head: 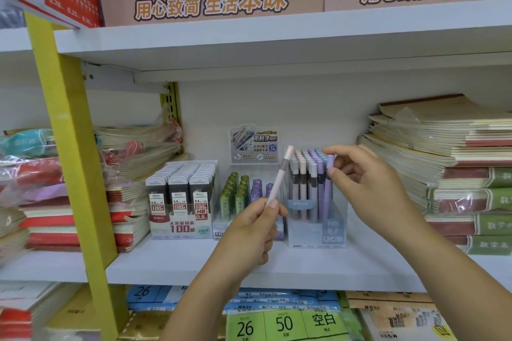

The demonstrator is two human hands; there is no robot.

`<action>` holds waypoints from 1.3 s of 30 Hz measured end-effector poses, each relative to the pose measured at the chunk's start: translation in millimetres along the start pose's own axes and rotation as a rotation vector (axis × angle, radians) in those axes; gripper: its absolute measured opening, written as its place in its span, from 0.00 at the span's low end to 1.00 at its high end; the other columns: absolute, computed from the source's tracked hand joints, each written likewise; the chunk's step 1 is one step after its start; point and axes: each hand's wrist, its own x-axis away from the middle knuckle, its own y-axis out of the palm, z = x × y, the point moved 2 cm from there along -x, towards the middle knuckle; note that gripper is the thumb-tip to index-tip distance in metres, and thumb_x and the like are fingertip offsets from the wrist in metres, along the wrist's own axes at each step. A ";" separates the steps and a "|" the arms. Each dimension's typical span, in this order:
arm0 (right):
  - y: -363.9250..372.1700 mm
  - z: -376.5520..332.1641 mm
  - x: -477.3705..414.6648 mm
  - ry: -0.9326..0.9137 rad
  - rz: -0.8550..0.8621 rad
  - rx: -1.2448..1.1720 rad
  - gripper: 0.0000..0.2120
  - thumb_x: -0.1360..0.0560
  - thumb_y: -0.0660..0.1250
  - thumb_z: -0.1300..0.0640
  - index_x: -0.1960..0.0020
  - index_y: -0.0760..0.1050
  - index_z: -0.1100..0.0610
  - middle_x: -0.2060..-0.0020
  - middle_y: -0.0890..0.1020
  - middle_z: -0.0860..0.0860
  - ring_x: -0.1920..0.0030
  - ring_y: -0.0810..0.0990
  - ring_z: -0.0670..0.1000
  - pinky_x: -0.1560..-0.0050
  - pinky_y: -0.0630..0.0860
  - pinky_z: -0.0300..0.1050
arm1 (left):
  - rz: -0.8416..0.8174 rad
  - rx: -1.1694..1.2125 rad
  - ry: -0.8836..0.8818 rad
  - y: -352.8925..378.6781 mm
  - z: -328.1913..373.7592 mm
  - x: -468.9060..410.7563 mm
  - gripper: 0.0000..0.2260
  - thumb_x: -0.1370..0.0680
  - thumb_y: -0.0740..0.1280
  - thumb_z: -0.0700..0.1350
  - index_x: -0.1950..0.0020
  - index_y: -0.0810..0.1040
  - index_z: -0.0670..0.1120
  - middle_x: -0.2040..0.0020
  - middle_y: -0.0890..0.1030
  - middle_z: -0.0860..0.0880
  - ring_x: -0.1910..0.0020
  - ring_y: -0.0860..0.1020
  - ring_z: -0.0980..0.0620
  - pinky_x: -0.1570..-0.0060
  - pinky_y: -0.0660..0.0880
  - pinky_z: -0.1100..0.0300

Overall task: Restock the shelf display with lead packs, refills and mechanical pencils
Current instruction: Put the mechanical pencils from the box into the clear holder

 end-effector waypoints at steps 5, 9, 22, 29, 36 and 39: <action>0.7 3.4 3.2 -0.055 -0.044 0.158 0.14 0.26 0.68 0.64 0.47 0.75 0.47 0.57 0.76 0.43 0.56 0.74 0.41 0.58 0.69 0.28 | 0.006 -0.002 0.005 0.8 1.3 0.4 0.14 0.17 0.59 0.56 0.53 0.80 0.52 0.71 0.63 0.55 0.74 0.59 0.56 0.75 0.61 0.65; 2.5 3.0 6.3 -0.048 -0.032 0.258 0.12 0.25 0.69 0.58 0.45 0.75 0.44 0.56 0.70 0.40 0.57 0.71 0.40 0.60 0.66 0.30 | 0.002 -0.016 0.017 3.2 2.2 0.9 0.14 0.18 0.59 0.57 0.54 0.80 0.54 0.72 0.64 0.57 0.74 0.60 0.56 0.74 0.61 0.65; 9.1 -34.7 9.8 0.072 0.054 -0.498 0.12 0.22 0.65 0.62 0.45 0.72 0.46 0.59 0.84 0.51 0.60 0.84 0.50 0.64 0.78 0.39 | 0.266 -0.258 0.288 14.7 6.4 -0.9 0.06 0.20 0.66 0.53 0.46 0.82 0.60 0.57 0.77 0.61 0.57 0.77 0.58 0.57 0.78 0.60; -2.2 -28.2 7.1 -0.146 0.064 -0.012 0.15 0.24 0.66 0.56 0.44 0.69 0.38 0.60 0.81 0.42 0.58 0.79 0.41 0.61 0.74 0.33 | 0.243 -0.671 0.416 16.5 -3.6 -1.2 0.19 0.19 0.66 0.50 0.29 0.71 0.62 0.31 0.66 0.68 0.31 0.62 0.69 0.40 0.59 0.81; 13.1 -13.9 8.4 -0.104 -0.089 0.072 0.16 0.24 0.67 0.56 0.43 0.68 0.38 0.61 0.80 0.42 0.59 0.79 0.41 0.58 0.75 0.37 | 0.237 -0.701 0.448 16.9 -11.1 -3.1 0.20 0.19 0.66 0.51 0.28 0.69 0.63 0.28 0.66 0.69 0.29 0.59 0.71 0.33 0.56 0.79; 13.5 -11.2 6.6 -0.096 -0.073 0.036 0.18 0.24 0.67 0.56 0.42 0.68 0.37 0.63 0.80 0.43 0.60 0.79 0.41 0.59 0.75 0.34 | 0.219 -0.664 0.447 15.2 -14.5 -4.1 0.20 0.19 0.66 0.51 0.28 0.69 0.64 0.29 0.67 0.69 0.29 0.63 0.70 0.32 0.68 0.64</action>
